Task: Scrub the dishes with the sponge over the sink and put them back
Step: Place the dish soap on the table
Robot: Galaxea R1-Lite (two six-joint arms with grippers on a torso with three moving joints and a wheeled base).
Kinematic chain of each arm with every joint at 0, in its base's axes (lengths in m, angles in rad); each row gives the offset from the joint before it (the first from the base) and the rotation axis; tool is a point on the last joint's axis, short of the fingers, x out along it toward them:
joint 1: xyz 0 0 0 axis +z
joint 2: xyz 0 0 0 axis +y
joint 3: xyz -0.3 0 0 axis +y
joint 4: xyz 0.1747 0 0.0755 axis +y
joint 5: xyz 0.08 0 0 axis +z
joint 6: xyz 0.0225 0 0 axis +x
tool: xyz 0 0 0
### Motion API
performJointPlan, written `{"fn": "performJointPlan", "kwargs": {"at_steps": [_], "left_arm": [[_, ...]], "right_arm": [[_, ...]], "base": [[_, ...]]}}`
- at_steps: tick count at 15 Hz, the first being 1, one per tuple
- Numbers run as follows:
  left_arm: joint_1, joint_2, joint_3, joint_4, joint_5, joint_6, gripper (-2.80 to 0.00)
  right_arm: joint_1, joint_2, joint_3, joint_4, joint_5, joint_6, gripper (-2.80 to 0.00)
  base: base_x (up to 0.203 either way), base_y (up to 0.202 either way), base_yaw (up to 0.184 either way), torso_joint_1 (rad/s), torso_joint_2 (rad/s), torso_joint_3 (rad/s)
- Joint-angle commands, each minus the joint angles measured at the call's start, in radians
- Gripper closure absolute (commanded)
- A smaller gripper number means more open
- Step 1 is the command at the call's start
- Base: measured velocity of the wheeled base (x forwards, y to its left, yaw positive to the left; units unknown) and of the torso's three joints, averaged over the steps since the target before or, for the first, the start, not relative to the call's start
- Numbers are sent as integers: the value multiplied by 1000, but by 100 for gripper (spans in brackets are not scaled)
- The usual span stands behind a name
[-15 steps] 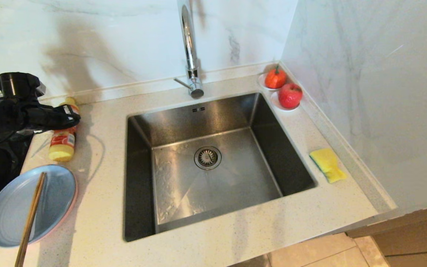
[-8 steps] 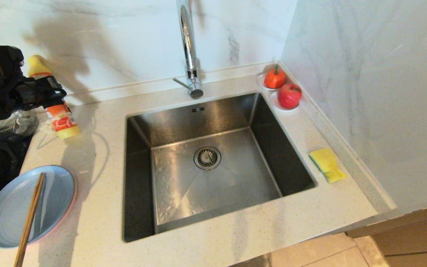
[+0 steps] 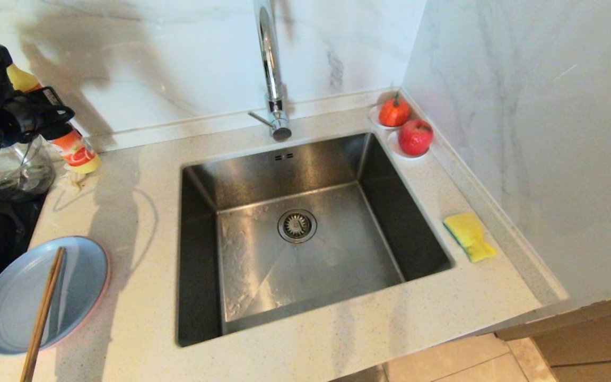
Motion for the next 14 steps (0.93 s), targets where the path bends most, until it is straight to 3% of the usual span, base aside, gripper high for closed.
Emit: {"fn": "performJointPlan", "kwargs": {"at_steps": [1,3,7,10,14], "left_arm": [[-12,-33,55,-110,50,3,0],[-18,-44,106,-169,83,6,0],[-32,-37,158,-180,148,-34,0],[-77,-31,172,-181,185,-88,0],[-136,-30,178,-181,240,-112,0]], "right_arm": [[0,0,0,0,1,0,0],[0,0,0,0,1,0,0],[0,0,1,0,1,-1,0],[0,0,0,0,1,-1,0],[0,0,0,0,1,-1,0]], "base": [[0,0,0,0,0,0],[0,0,0,0,0,0],[0,0,0,0,0,0],[0,0,0,0,0,0],[0,0,0,0,0,0]]}}
